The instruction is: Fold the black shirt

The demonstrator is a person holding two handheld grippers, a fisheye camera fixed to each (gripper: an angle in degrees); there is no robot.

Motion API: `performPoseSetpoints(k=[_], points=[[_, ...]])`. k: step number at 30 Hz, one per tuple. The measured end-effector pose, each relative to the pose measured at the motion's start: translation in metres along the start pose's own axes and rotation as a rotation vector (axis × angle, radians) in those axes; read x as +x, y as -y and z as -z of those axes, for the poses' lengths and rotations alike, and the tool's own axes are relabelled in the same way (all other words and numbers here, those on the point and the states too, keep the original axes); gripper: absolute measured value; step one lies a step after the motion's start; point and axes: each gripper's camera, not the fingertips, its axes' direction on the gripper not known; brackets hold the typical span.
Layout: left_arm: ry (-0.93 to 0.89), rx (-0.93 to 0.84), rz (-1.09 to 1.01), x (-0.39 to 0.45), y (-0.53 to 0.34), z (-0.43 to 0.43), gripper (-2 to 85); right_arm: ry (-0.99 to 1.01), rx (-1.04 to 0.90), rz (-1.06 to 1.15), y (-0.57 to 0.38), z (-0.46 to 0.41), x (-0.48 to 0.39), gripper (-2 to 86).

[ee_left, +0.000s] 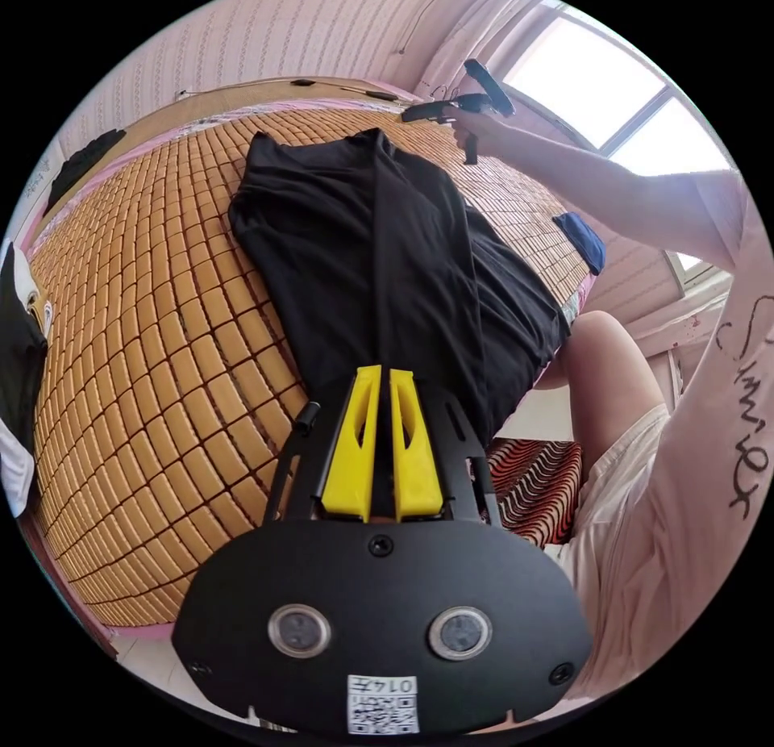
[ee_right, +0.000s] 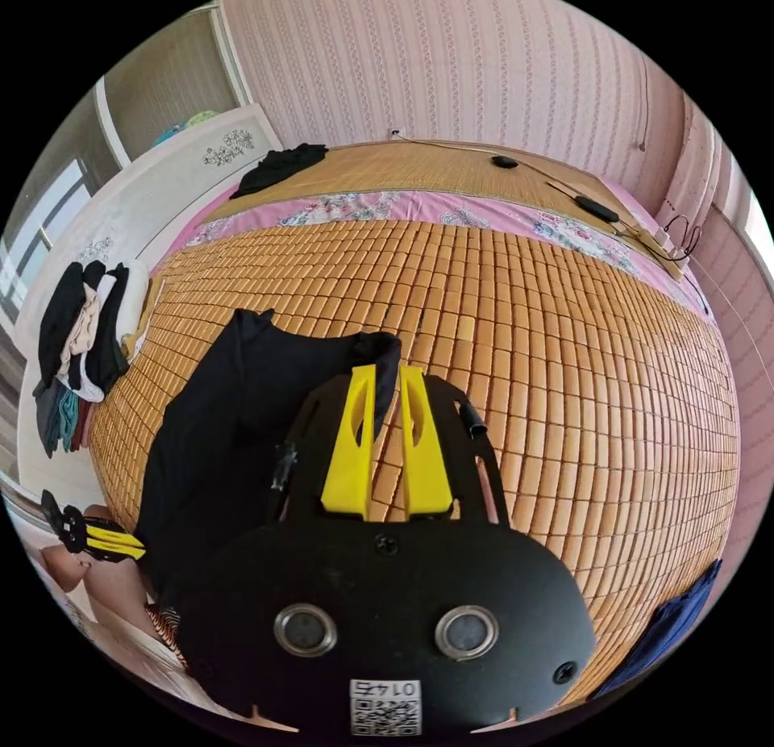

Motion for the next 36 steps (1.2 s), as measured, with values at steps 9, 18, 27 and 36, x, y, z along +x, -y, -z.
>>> performPoseSetpoints(k=[9,18,27,36], points=[[-0.02,-0.042,-0.067,0.016,0.005,-0.003,0.5,-0.057,-0.278,0.126,-0.087,-0.004,0.002,0.5],[-0.054,0.061,0.005,-0.022,0.028,0.036,0.2,0.013,-0.082,0.098,-0.079,0.032,0.042,3.2],[-0.012,0.284,0.156,-0.154,0.194,0.063,2.4,0.091,-0.05,0.044,-0.014,-0.008,0.076,12.2],[0.049,0.076,0.274,-0.195,0.294,-0.007,2.7,0.104,-0.16,0.004,-0.012,-0.033,0.097,2.0]])
